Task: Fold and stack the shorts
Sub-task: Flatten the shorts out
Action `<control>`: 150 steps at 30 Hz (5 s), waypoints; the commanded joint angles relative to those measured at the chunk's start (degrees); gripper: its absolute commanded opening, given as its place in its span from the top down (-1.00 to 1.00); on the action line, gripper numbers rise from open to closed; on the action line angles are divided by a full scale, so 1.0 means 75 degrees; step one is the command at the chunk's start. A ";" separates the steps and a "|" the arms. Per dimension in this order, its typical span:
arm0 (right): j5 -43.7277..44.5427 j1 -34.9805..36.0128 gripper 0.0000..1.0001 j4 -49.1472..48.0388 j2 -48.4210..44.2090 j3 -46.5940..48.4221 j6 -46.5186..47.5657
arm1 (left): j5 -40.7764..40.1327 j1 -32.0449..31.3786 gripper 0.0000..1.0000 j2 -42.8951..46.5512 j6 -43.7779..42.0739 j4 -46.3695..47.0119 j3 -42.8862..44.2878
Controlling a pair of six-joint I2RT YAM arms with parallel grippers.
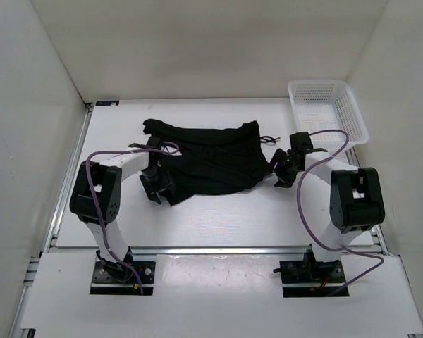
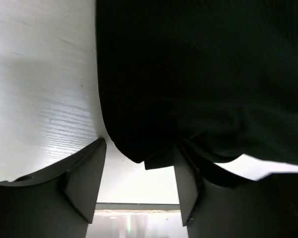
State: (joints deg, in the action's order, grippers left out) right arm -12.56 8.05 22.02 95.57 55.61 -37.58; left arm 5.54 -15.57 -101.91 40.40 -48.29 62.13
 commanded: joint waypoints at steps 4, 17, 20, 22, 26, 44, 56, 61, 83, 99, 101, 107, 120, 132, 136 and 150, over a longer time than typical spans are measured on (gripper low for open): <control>-0.0365 -0.0031 -0.25 -0.0628 0.0581 0.0272 -0.0344 | -0.0211 0.0213 -0.18 -0.0182 0.0050 0.0322 0.0247; -0.0225 -0.0031 0.06 -0.0463 0.0442 0.0564 -0.0192 | -0.0387 0.0388 -0.28 0.1471 0.0320 0.0252 -0.0363; -0.0224 -0.0031 0.06 -0.0393 0.0441 0.0565 -0.0192 | -0.0387 0.0389 -0.30 0.1051 0.0320 0.0252 -0.0106; -0.0224 -0.0031 0.06 -0.0393 0.0441 0.0565 -0.0192 | -0.0387 0.0319 -0.30 0.0862 0.0320 0.0252 -0.0011; -0.0224 -0.0031 0.06 -0.0393 0.0441 0.0565 -0.0192 | -0.0236 0.0248 -0.30 0.0429 0.0320 0.0321 0.0060; -0.0306 -0.0031 -0.46 -0.0710 0.0675 0.0881 -0.0344 | -0.0458 0.0272 0.79 0.0380 0.0461 0.0380 0.0364; -0.0225 0.0192 1.00 -0.0348 0.1074 0.2237 -0.0497 | -0.0786 0.0949 0.79 0.0767 -0.0100 -0.0741 0.1929; -0.0224 0.0192 1.00 0.0321 0.0711 0.3786 -0.0415 | -0.1066 0.1642 0.79 0.0685 -0.0500 -0.1950 0.4333; -0.0002 0.0332 -0.23 0.0871 -0.4304 -0.2233 -0.0262 | 0.0877 0.2158 0.06 0.5349 0.0155 -0.1623 -0.2024; 0.0035 0.0262 -0.61 0.0979 -0.4576 -0.2857 -0.0719 | 0.0925 0.1562 -0.26 0.4120 0.1057 -0.0583 -0.3372; -0.0036 0.0262 -0.61 0.0815 -0.4284 -0.2857 -0.0719 | 0.0925 0.1398 -0.26 0.3735 0.1233 -0.0336 -0.3455; 0.0150 0.0262 -0.52 -0.0052 -0.3394 -0.2997 -0.0872 | 0.0610 0.0952 0.03 0.2505 0.1398 0.0158 -0.3175; 0.0865 0.0262 1.00 0.0789 -0.3541 -0.1475 -0.0252 | -0.0538 0.0951 0.79 0.2453 0.1023 -0.1129 -0.0493; 0.1030 0.0262 0.69 0.2068 -0.5546 -0.3347 -0.0262 | -0.0190 0.1022 0.77 0.3931 0.1199 -0.1648 -0.1907; 0.1240 0.0262 -0.50 0.2337 -0.5899 -0.3245 -0.0415 | -0.0024 0.1022 -0.07 0.3909 0.1059 -0.1495 -0.1701; 0.2623 0.0262 0.35 0.1798 -0.1953 0.0902 0.1096 | -0.0984 0.0718 -0.19 -0.0776 -0.0452 -0.2278 0.5113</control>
State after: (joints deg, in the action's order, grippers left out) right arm 4.49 10.15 37.43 75.68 56.99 -34.09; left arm -0.25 -8.67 -100.88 41.78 -63.18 90.87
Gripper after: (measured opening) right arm 0.308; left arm 0.597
